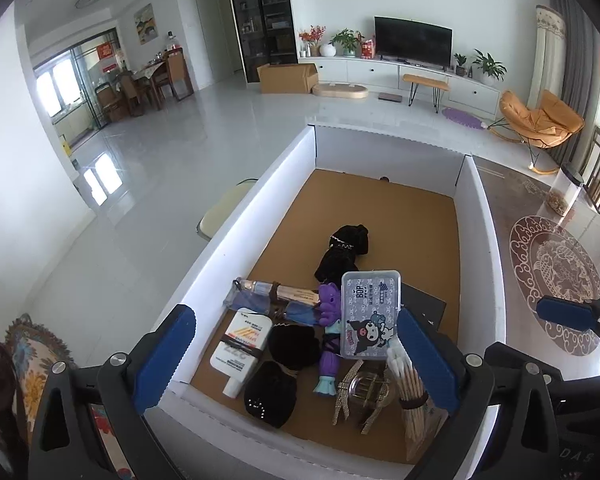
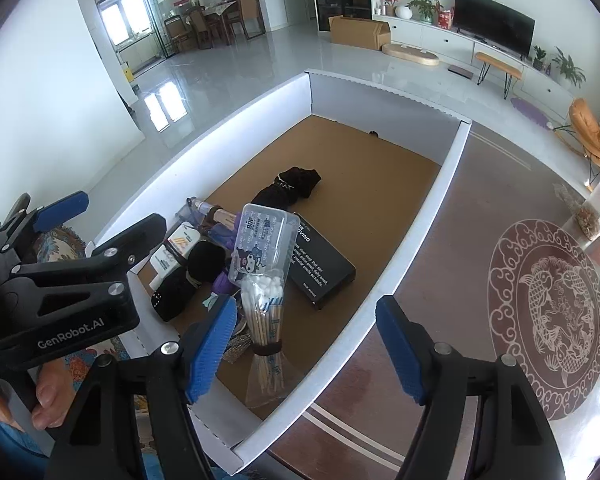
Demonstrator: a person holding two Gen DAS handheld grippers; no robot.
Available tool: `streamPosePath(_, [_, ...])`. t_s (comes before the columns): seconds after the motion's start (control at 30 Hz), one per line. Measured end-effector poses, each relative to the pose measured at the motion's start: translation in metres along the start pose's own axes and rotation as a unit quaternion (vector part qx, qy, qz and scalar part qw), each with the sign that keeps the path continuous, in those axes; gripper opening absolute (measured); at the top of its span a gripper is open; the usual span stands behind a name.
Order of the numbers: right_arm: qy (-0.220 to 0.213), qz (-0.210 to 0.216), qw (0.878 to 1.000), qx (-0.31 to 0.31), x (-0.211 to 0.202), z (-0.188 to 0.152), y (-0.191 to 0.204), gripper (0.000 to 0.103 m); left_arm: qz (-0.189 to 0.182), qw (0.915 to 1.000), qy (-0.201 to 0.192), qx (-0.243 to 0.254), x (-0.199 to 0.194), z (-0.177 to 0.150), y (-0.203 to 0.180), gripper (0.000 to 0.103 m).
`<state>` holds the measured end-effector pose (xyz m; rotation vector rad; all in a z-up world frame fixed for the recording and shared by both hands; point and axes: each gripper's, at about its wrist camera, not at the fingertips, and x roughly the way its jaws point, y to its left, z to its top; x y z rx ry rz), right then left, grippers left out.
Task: Organize objects
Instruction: 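Open both tools to drop the toy and chopsticks into the enclosure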
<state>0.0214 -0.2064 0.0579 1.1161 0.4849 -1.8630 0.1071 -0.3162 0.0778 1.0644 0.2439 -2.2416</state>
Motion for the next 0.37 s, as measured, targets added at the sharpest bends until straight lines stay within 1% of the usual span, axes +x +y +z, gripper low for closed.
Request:
streamPosePath(0.2, [0.000,0.002,1.000,0.000,0.0004,-0.0004,0.0001,0.073,-0.006,1.0000,-0.002,0.007,-0.0018,-0.0023,-0.0028,0.103])
streamPosePath(0.27, [0.001,0.002,1.000,-0.001,0.0015,0.0000,0.0009,0.073,0.001,0.9999,-0.008,-0.007,-0.0035,-0.0040,0.0002,0.103])
streamPosePath(0.37, [-0.001,0.003,1.000,0.001,0.0016,0.0004,0.0001,0.073,-0.010,0.9998,0.000,-0.019,-0.0021,-0.0023,0.0041,0.103])
